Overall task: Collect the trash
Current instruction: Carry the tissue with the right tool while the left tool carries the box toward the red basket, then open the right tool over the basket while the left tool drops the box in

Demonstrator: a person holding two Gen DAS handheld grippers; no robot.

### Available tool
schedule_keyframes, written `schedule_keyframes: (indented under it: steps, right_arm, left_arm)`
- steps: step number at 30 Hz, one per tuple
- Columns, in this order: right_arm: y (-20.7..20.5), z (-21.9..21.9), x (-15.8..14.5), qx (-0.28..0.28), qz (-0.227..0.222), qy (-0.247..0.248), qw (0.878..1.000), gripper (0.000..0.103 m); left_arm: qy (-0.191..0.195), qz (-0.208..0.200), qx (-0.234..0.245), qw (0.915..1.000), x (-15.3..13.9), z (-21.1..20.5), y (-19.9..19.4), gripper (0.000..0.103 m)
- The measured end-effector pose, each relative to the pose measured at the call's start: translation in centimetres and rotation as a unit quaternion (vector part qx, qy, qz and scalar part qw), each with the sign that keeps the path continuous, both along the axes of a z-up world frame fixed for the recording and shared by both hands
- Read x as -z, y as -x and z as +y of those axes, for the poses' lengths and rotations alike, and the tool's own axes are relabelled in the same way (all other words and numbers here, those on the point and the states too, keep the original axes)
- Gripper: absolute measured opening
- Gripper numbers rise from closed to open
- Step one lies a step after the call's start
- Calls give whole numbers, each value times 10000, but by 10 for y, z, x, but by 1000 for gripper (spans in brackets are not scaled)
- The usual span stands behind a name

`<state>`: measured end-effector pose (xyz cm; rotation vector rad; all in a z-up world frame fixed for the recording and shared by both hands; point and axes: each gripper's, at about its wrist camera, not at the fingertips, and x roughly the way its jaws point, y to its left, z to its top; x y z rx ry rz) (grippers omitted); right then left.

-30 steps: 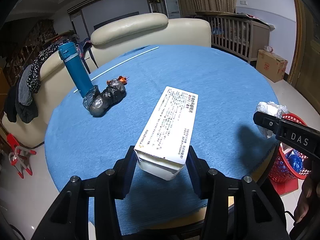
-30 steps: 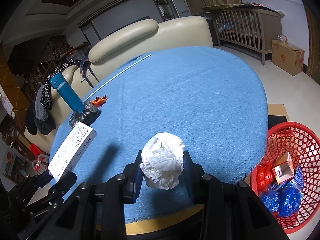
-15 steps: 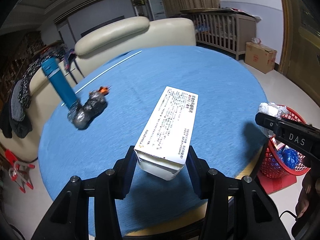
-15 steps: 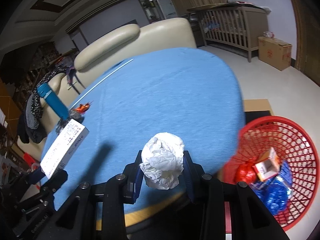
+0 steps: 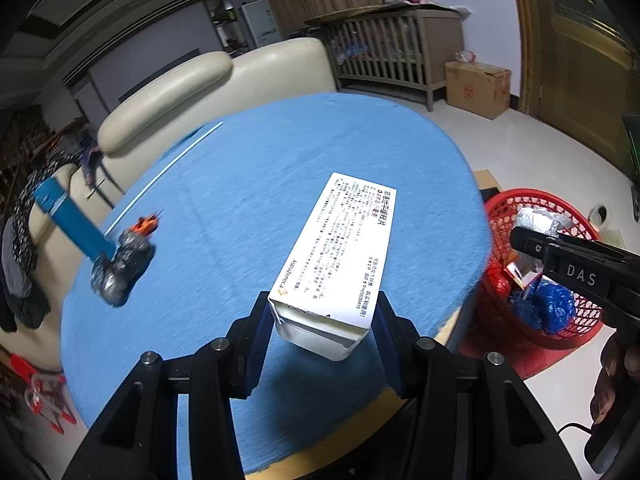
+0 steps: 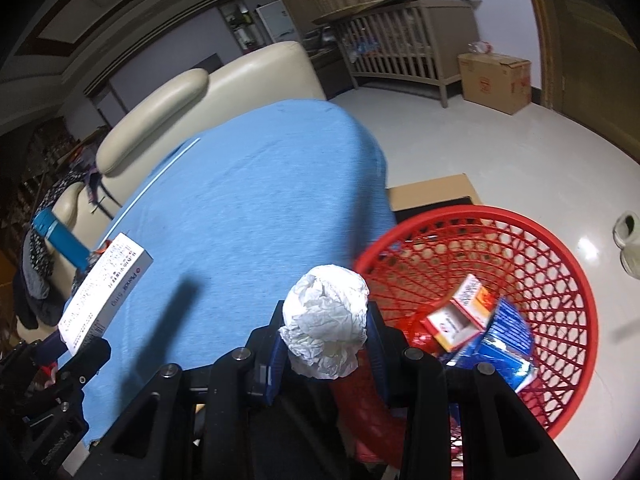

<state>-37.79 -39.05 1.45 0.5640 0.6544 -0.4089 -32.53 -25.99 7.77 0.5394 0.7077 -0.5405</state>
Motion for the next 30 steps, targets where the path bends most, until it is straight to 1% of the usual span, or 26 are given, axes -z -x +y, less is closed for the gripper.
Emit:
schedule_keyframes:
  steps: [14,22,30]
  right_arm:
    - [33,-53,33,573,111,-420,9974,38]
    - [52,-85,58,924,327,-735,9925,38]
    - [65,-104,76,1068,438,-948,9888,38]
  left_arm:
    - [-289,19,553,9980,12,-56,19,50]
    - [-364,51,902,9952,15,-92,34,50]
    - [-420,82,1179,9921,20,-123,49,50]
